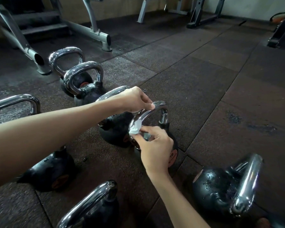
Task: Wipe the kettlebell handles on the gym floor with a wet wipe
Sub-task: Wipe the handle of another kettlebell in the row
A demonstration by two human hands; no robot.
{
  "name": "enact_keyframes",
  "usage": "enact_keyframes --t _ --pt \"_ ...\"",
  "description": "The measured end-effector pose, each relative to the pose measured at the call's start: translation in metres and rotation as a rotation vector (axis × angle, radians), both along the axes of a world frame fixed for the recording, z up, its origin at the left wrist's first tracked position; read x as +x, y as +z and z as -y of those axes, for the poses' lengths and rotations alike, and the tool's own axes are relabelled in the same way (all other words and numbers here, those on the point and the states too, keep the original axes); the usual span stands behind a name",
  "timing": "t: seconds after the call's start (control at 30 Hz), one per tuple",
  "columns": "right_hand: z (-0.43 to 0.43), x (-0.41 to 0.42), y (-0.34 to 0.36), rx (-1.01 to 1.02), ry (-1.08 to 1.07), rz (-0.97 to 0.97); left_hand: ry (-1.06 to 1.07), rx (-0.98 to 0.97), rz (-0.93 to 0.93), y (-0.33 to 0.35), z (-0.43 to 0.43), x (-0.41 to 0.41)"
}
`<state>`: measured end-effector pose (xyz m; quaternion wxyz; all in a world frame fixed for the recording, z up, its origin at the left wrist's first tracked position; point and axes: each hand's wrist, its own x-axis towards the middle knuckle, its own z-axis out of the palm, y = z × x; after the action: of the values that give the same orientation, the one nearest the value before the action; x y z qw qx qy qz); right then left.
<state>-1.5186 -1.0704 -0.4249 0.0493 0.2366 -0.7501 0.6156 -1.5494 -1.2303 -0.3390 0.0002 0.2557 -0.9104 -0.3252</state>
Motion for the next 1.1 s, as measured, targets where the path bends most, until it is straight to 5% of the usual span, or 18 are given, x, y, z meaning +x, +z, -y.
enact_keyframes --t 0.1,0.27,0.8,0.9,1.1 --pt "-0.002 -0.011 0.001 0.014 -0.005 0.064 0.017 -0.060 0.001 -0.002 -0.003 -0.001" --pt "-0.018 -0.002 -0.014 0.162 0.069 -0.138 0.037 -0.108 0.011 -0.005 -0.006 0.000" --pt "-0.059 -0.022 -0.024 0.363 0.097 -0.044 -0.002 -0.247 -0.003 0.008 -0.048 0.011" --pt "-0.080 -0.031 -0.010 0.284 0.010 0.055 -0.031 -0.310 -0.027 0.007 -0.068 0.012" --pt "-0.117 -0.045 0.020 0.180 -0.178 -0.049 -0.072 -0.444 -0.031 0.008 -0.091 0.012"
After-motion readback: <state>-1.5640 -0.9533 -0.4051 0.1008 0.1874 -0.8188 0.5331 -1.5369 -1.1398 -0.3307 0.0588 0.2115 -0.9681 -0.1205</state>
